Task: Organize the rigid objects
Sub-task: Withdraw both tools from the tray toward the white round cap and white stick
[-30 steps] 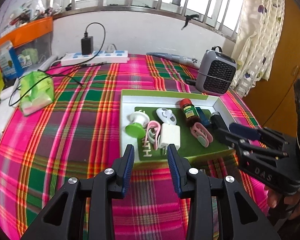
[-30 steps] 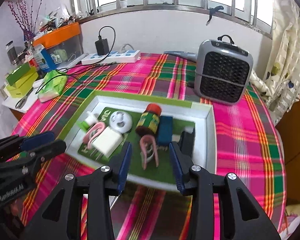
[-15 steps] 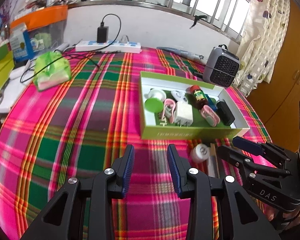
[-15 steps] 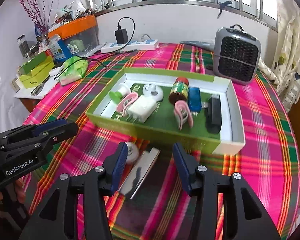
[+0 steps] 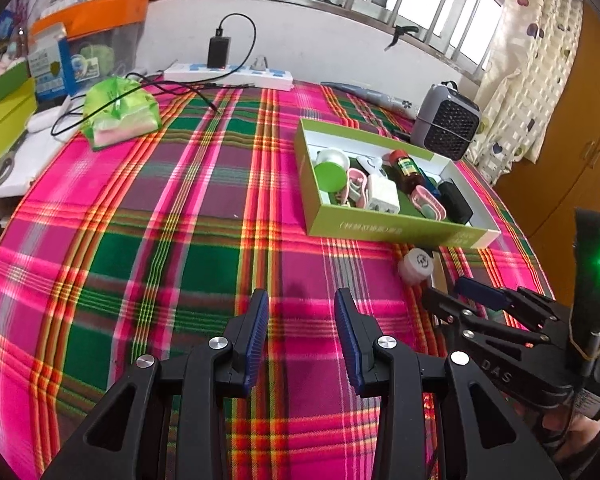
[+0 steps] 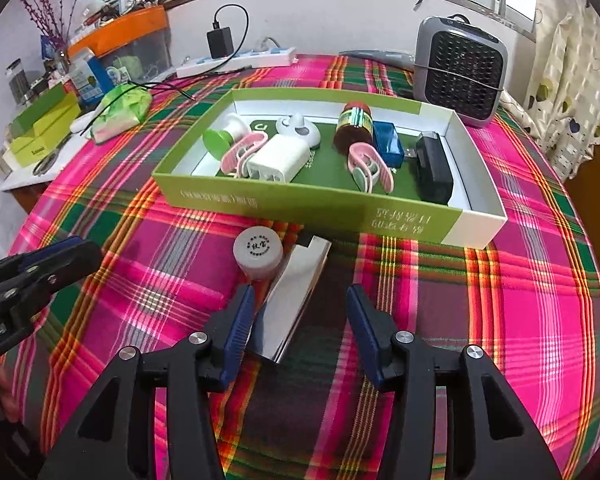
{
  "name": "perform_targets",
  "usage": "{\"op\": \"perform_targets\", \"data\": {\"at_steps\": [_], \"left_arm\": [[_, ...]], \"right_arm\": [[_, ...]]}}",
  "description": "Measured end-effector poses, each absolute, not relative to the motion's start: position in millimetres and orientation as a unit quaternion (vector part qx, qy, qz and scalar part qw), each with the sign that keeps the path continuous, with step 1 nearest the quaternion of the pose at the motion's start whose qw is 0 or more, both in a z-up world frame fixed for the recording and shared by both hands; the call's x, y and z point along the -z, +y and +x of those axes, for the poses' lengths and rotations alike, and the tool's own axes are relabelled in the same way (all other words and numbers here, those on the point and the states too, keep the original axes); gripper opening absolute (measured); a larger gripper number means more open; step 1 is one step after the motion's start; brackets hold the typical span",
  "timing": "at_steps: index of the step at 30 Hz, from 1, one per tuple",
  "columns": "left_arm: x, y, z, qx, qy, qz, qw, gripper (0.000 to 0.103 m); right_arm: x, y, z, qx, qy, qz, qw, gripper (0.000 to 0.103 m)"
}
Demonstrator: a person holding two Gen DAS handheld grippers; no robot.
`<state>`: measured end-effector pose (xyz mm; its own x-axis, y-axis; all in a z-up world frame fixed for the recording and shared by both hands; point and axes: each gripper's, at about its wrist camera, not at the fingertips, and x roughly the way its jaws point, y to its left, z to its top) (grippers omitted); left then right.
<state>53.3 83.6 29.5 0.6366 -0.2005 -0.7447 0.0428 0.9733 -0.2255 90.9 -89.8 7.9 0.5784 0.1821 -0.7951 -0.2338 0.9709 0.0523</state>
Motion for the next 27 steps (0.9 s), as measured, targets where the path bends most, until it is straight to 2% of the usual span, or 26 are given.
{"op": "perform_targets", "data": {"at_steps": [13, 15, 19, 27], "left_arm": [[-28.1, 83.3, 46.9, 0.081, 0.438, -0.072, 0.892, 0.033], [-28.6, 82.0, 47.2, 0.082, 0.441, -0.068, 0.891, 0.033], [-32.5, 76.2, 47.3, 0.084, 0.447, -0.055, 0.889, 0.033], [-39.4, 53.9, 44.9, 0.095, 0.446, -0.037, 0.889, 0.033]], "right_arm": [[-4.3, -90.4, 89.8, -0.098, 0.435, -0.039, 0.894, 0.049], [-4.8, -91.5, 89.1, -0.096, 0.434, -0.04, 0.895, 0.044], [-5.7, -102.3, 89.2, -0.092, 0.435, -0.03, 0.895, 0.024], [-6.0, -116.3, 82.9, -0.116, 0.432, -0.017, 0.894, 0.024]]}}
